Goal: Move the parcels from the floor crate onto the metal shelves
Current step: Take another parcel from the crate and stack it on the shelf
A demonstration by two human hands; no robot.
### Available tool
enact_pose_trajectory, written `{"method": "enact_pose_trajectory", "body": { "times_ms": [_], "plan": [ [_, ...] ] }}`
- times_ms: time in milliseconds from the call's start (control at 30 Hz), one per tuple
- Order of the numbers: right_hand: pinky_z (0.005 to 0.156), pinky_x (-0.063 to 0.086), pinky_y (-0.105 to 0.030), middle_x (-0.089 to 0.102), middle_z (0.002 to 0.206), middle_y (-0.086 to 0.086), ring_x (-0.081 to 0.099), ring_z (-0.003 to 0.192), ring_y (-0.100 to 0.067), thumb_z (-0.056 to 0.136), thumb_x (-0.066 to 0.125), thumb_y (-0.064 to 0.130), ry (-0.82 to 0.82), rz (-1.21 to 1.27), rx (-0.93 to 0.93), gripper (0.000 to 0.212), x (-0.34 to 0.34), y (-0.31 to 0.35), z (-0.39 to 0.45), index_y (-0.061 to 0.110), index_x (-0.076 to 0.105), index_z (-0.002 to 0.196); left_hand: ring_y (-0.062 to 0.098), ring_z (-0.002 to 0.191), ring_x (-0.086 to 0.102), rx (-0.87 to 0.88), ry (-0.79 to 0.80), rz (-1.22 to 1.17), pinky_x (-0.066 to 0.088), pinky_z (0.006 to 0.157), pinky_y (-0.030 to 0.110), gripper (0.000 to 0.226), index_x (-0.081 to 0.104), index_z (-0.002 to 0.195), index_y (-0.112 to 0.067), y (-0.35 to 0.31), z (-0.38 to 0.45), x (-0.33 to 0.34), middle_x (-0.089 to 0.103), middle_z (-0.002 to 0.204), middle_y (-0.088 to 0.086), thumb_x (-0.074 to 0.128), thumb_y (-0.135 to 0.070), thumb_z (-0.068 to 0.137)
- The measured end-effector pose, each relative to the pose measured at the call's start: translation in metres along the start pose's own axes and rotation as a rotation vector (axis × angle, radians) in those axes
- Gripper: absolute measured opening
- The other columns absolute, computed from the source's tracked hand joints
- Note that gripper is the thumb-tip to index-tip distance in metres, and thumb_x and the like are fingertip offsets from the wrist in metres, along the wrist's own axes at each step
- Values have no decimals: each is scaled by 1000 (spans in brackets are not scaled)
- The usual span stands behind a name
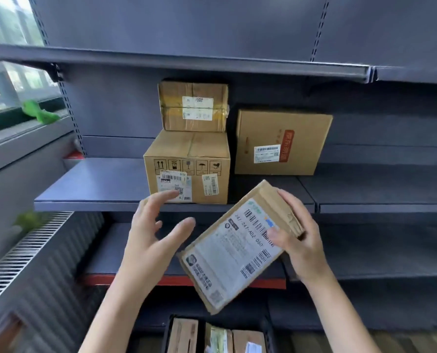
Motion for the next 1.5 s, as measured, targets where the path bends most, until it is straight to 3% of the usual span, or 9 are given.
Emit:
{"method": "enact_pose_trajectory", "body": {
  "times_ms": [167, 267, 433, 533, 700, 767, 933, 1300, 1500],
  "plan": [
    [75, 53, -25, 67, 106, 6, 64, 99, -14, 68, 63, 27, 154, 31, 0, 50, 10, 20, 18, 37, 58, 117, 15, 120, 53, -55, 486, -14, 45, 99, 48, 54, 50, 113, -60, -24, 3, 36, 56, 124, -20, 63, -57, 60],
    [76, 52, -26, 67, 105, 6, 64, 98, -15, 67, 63, 25, 208, 19, -10, 51, 11, 30, 28, 34, 59, 117, 13, 115, 57, -91, 571, -157, 52, 90, 42, 55, 50, 116, -58, -22, -7, 46, 64, 121, -11, 65, -49, 64],
    [82, 51, -31, 64, 113, 5, 61, 106, -16, 67, 62, 33, 168, -40, -5, 52, 11, 38, 37, 32, 56, 119, 12, 105, 64, -59, 473, -277, 54, 78, 29, 51, 54, 116, -53, -21, -10, 47, 68, 114, -10, 64, -45, 67],
    [102, 40, -38, 43, 141, 7, 42, 130, -13, 63, 62, 54, 10, -91, 17, 66, 5, 38, 33, 53, 39, 125, 14, 103, 65, -36, 340, -405, 53, 77, 25, 49, 58, 116, -46, -19, -13, 46, 69, 113, -6, 65, -43, 68],
    [104, 28, -32, 14, 150, 30, 19, 138, 4, 49, 59, 85, -8, -127, 42, 90, 27, 29, -14, 70, 16, 127, 18, 106, 64, -28, 74, -589, 53, 74, 22, 47, 59, 121, -32, -11, -15, 34, 70, 113, -1, 66, -28, 74],
    [107, 31, -40, 15, 153, 20, 20, 139, 1, 53, 66, 76, 65, -95, 94, 93, 45, 21, -29, 70, 12, 128, 20, 107, 64, -27, 37, -609, 53, 76, 23, 46, 57, 123, -29, -10, -18, 34, 69, 113, 0, 61, -25, 77],
    [86, 52, -27, 54, 134, 6, 55, 120, -17, 78, 61, 4, 150, 230, 116, 80, 63, 17, -36, 42, 24, 138, 18, 104, 66, -16, 59, -605, 54, 73, 22, 48, 54, 126, -24, -11, -26, 39, 70, 112, 1, 59, -20, 79],
    [91, 51, -39, 59, 130, 2, 57, 118, -23, 68, 69, 20, 91, 266, 167, 77, 60, -3, -44, 53, 37, 130, 21, 104, 66, -52, 89, -588, 55, 75, 26, 53, 59, 118, -40, 4, -30, 41, 70, 112, 2, 70, -39, 66],
    [89, 53, -39, 60, 129, 3, 58, 117, -23, 66, 70, 20, 59, 287, 177, 76, 58, -9, -47, 52, 40, 129, 22, 99, 68, -86, 99, -575, 56, 70, 25, 44, 62, 113, -41, 11, -29, 43, 72, 108, 2, 64, -25, 73]
  ]
}}
Point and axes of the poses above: each hand's wrist, its own z-axis towards the middle knuckle, its own x-axis out of the palm, y = z × x, the point moved 7 cm from there along z, towards the middle knuckle
